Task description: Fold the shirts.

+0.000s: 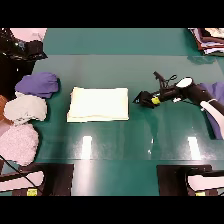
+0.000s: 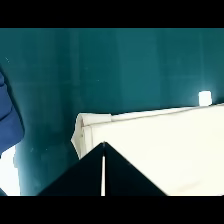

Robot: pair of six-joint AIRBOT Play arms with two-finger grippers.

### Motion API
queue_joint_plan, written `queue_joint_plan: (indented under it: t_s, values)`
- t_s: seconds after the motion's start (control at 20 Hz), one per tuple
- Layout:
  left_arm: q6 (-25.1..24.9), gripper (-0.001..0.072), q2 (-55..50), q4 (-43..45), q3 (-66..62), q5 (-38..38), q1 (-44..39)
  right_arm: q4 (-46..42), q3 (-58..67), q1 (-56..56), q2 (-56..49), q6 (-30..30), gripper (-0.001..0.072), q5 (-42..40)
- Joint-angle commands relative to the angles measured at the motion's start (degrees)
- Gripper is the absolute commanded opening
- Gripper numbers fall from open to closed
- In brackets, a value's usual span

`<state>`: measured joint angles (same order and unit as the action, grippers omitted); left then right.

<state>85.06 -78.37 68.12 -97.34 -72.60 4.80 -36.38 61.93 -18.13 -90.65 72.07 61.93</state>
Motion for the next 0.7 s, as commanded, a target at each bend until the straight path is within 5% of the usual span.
queue_joint_plan:
  t_s: [0.0, 0.35, 0.45, 0.5, 0.65]
  values:
    - [0.00, 0.0036, -0.15, 0.00, 0.35, 0.11, 0.04, 5.88, 3.13, -3.80, -6.84, -1.20, 0.0645, -0.48]
    - [-0.02, 0.0036, -0.15, -1.55, 0.39, 0.15, 0.04, 11.15, 18.12, -13.79, -17.66, -1.46, 0.0537, -1.66]
    - [0.00, 0.0036, -0.15, -2.45, 0.39, 0.15, 0.04, 10.84, 19.78, -14.01, -17.77, -1.84, 0.0186, -2.47]
    - [0.00, 0.0036, -0.15, -2.75, 0.39, 0.11, 0.04, 10.84, 20.46, -13.75, -17.77, -3.08, 0.0069, -2.36]
    - [-0.04, 0.0035, -0.15, -1.99, 0.39, 0.11, -2.25, 10.86, 21.88, -11.34, -17.51, -4.22, 0.0019, -0.92]
